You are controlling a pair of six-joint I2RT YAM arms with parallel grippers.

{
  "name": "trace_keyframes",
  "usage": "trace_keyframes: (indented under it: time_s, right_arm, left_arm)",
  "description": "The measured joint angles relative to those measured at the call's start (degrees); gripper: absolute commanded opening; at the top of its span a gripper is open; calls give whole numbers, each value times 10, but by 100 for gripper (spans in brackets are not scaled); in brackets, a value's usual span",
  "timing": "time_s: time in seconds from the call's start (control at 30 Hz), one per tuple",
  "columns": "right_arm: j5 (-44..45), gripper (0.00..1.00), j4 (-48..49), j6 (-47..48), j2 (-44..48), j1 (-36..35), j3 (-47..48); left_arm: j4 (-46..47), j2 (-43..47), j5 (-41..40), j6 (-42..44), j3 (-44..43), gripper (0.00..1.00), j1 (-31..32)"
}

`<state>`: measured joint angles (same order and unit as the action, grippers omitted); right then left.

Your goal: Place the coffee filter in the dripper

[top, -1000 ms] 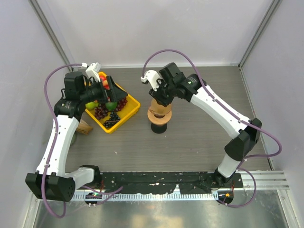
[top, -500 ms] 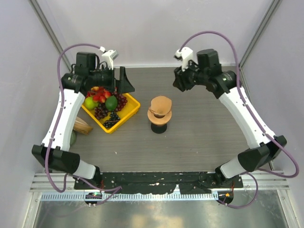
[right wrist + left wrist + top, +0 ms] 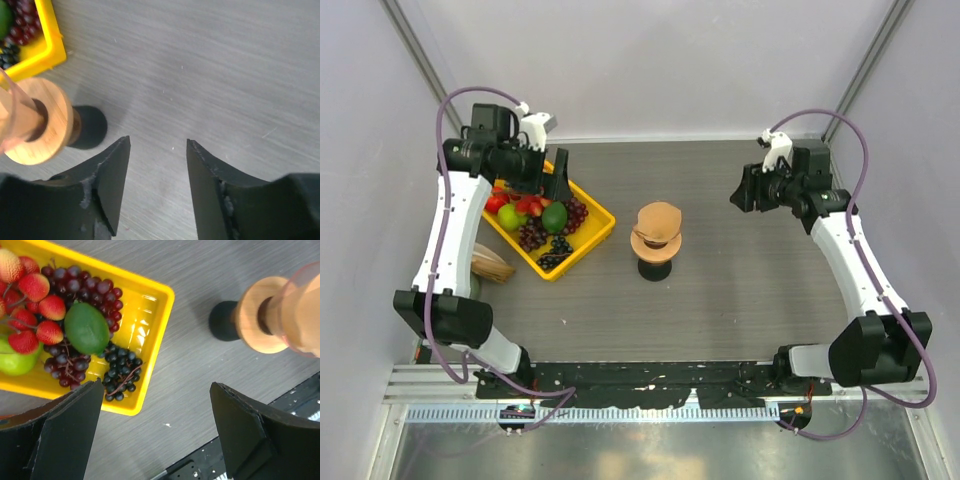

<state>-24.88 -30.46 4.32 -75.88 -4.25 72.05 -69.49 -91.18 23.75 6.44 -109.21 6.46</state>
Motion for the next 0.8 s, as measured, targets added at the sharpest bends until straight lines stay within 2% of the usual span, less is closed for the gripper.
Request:
trace_keyframes:
  time_s: [0.03,0.07,0.13,0.2,0.37,0.5,0.8]
  right_arm:
    - [0,66,1,0,3,3,-15]
    - [-1,70,6,1,10,4,-35]
    - [-3,92,12,3,24,3,-66]
    - [-4,99,17,2,41,3,-91]
    - [-5,95,41,12,90,3,-140]
    - [-1,95,63,21,121,3,-174]
    - [3,95,85,47,144,3,-199]
  left_arm:
    - [7,7,-7,0,18,99,0]
    - [22,20,-16,0,50,99,0]
    - [46,52,-34,1,124,99,0]
    - [66,87,-52,1,194,99,1]
    - [115,148,-94,-4,309,99,2]
    - [154,180,-116,-9,363,99,3]
    - [207,203,-155,-17,389,99,3]
